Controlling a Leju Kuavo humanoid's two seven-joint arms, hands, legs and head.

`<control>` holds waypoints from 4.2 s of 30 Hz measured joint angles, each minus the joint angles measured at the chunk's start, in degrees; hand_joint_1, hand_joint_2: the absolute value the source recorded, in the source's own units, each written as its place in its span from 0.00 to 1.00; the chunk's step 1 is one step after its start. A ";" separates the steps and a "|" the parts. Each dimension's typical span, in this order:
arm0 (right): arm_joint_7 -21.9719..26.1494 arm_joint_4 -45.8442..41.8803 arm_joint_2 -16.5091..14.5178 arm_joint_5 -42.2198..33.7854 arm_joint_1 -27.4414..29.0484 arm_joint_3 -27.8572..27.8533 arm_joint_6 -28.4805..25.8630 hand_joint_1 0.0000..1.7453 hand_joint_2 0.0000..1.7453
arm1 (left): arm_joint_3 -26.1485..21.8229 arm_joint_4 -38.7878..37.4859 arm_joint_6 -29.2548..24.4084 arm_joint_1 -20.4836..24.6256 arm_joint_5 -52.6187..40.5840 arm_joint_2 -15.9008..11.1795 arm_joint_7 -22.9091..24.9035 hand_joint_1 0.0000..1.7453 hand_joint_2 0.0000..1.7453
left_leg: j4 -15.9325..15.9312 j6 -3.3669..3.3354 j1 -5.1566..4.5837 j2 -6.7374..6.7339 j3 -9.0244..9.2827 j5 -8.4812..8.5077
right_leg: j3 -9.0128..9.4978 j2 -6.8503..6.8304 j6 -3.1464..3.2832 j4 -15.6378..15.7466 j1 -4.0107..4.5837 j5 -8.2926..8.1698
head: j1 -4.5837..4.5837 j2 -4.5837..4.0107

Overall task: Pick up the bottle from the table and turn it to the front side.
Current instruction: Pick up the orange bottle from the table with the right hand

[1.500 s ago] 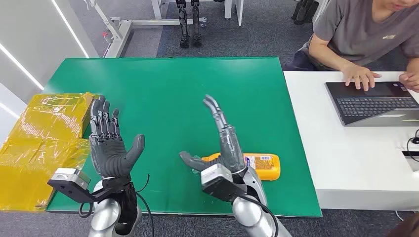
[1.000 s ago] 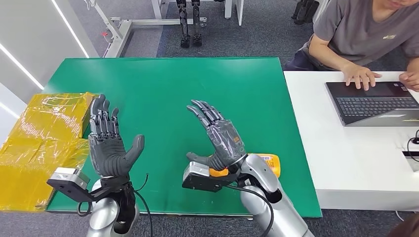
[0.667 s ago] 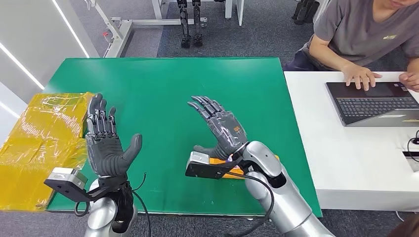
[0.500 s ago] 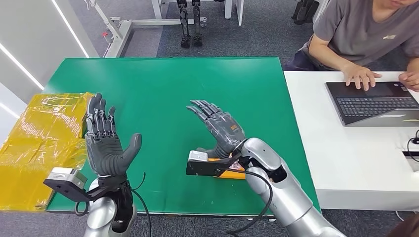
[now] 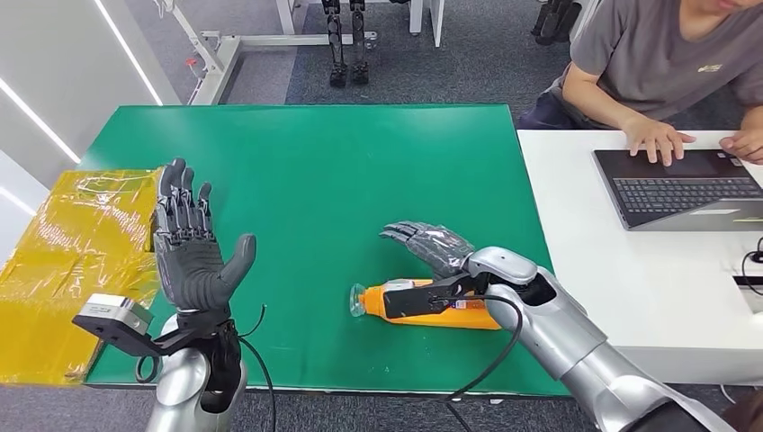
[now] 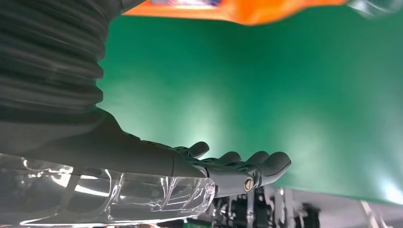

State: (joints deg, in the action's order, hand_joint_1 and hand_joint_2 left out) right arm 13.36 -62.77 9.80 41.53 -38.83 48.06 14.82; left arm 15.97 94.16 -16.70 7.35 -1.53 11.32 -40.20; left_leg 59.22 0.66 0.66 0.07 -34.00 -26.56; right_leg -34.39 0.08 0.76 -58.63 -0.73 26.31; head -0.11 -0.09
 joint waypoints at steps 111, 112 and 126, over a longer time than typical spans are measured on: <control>12.67 -1.47 -15.55 -12.03 17.55 -11.95 -51.00 0.92 1.00 | 5.71 0.11 2.82 -0.24 -1.90 0.91 0.00 0.00 1.00 | -0.04 0.00 0.00 0.06 -0.02 0.01 | 0.00 -0.06 -0.03 -0.02 0.00 0.02 | -0.01 0.00; 12.39 -1.47 -15.61 -11.19 17.53 -11.85 -50.14 0.91 1.00 | 5.71 0.07 3.02 -0.24 -1.90 0.99 0.00 0.00 1.00 | -0.04 0.00 0.01 0.06 -0.02 0.01 | -0.01 -0.06 -0.03 -0.02 0.00 0.02 | -0.01 0.00; 8.89 -0.96 -16.15 -4.18 15.31 -7.56 -39.31 0.92 1.00 | 5.64 -1.47 3.86 0.29 -1.03 1.23 0.00 0.00 1.00 | -0.04 0.00 0.01 0.06 -0.03 0.01 | 0.00 -0.06 -0.03 -0.02 0.00 0.02 | -0.01 0.00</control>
State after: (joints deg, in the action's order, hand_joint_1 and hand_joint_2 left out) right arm 22.25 -63.73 -6.35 37.35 -23.53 40.50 -24.49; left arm 21.62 92.69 -12.84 7.64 -2.56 12.55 -40.19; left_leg 59.17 0.67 0.67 0.13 -34.03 -26.56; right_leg -34.39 0.02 0.74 -58.65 -0.73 26.32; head -0.11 -0.09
